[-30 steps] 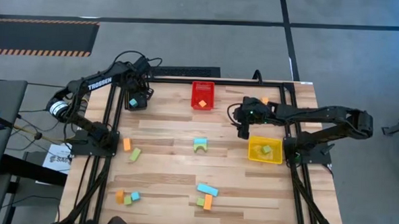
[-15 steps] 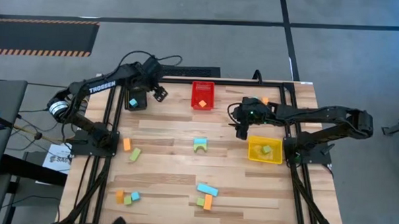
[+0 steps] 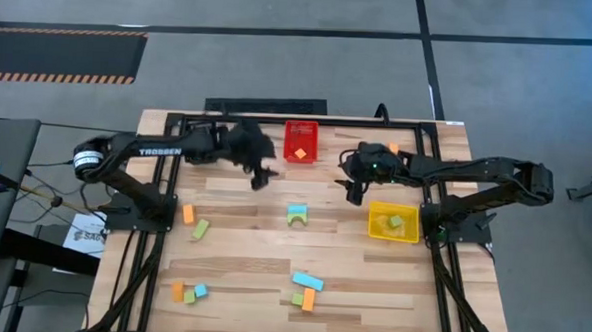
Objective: Sort & place blocks by color
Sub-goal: Put the orange block into the red bin
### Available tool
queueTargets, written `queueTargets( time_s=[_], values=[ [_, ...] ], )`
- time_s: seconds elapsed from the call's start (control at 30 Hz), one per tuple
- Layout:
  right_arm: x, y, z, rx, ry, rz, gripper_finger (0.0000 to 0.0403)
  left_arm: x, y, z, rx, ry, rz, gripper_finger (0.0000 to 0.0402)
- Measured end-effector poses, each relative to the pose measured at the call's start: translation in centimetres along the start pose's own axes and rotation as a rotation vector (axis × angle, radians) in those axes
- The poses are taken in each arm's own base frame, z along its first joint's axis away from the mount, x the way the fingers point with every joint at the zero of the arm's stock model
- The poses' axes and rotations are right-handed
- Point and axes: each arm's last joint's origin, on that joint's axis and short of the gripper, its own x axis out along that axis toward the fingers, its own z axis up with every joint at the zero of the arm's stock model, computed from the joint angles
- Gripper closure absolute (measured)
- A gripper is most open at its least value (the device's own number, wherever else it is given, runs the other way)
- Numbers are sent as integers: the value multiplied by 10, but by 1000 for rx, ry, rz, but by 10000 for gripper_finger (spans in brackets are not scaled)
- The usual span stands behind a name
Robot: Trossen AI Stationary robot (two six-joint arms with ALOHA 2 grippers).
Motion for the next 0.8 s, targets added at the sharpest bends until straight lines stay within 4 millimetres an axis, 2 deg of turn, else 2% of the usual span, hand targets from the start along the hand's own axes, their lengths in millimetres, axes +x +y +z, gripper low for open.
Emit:
queueTargets(
  time_s=[0.13,0.27,0.37,0.47,0.6,0.7,0.8],
  values=[
    [0,8,1,-33,-8,46,143,10,-35,-2,115,-101,-79,138],
    [2,19,6,-57,-60,80,143,19,-60,-15,252,-199,-128,138],
    [11,31,9,-77,-104,142,143,23,-65,-25,256,-246,-139,138],
    [28,44,9,-120,-145,202,143,28,-65,-35,217,-267,-165,138],
    [48,57,2,-199,-140,188,143,32,-65,-42,211,-275,-177,138],
    [51,48,-2,-185,-38,8,143,32,-64,-41,210,-277,-133,138],
    [40,23,1,-89,74,-153,143,32,-62,-41,223,-279,-82,138]
  ],
)
